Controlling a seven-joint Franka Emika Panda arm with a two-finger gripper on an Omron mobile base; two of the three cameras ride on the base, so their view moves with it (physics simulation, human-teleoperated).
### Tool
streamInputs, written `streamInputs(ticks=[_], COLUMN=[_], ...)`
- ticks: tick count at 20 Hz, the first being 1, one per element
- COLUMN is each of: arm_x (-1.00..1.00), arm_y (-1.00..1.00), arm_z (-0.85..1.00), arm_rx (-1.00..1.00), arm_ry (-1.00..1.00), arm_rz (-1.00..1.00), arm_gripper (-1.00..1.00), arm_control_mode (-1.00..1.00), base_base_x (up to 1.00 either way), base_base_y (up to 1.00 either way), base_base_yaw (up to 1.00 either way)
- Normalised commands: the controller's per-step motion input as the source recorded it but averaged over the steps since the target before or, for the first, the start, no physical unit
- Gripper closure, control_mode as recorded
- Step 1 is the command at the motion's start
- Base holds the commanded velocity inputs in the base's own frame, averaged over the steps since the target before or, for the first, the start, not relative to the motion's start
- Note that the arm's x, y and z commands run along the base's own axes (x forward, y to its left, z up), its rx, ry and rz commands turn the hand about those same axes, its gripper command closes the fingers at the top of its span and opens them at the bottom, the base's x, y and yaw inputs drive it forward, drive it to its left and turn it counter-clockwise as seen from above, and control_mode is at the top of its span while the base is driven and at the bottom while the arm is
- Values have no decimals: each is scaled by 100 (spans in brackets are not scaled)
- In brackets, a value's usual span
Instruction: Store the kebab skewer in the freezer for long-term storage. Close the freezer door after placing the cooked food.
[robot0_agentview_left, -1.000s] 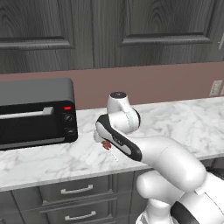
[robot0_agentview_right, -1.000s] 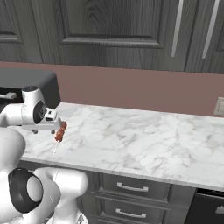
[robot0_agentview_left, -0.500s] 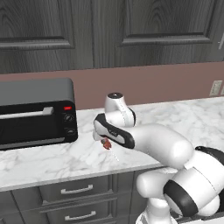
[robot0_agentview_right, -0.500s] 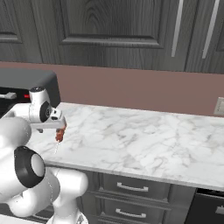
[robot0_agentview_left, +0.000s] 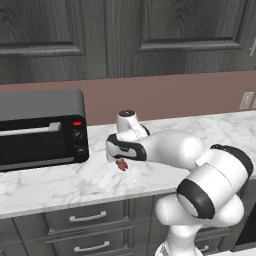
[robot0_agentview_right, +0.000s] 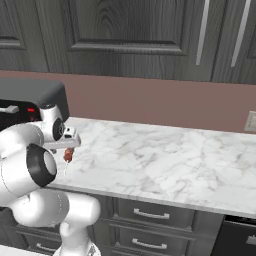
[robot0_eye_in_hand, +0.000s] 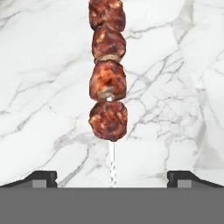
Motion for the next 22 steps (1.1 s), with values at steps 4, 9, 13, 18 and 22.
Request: streamInputs(ticks=[4,9,13,18,22], arm_x=[10,5,10,10,17], arm_y=[2,0,0,0,0], arm_z=[-21,-12,-22,-18,-20], arm_rx=[-1,0,0,0,0], arm_ry=[0,0,0,0,0], arm_rz=[0,0,0,0,0], arm_gripper=[-100,-100,-100,-100,-100], arm_control_mode=[-100,-100,-100,-100,-100], base_base_x=[0,0,0,0,0], base_base_y=[0,0,0,0,0], base_base_yaw=[0,0,0,0,0])
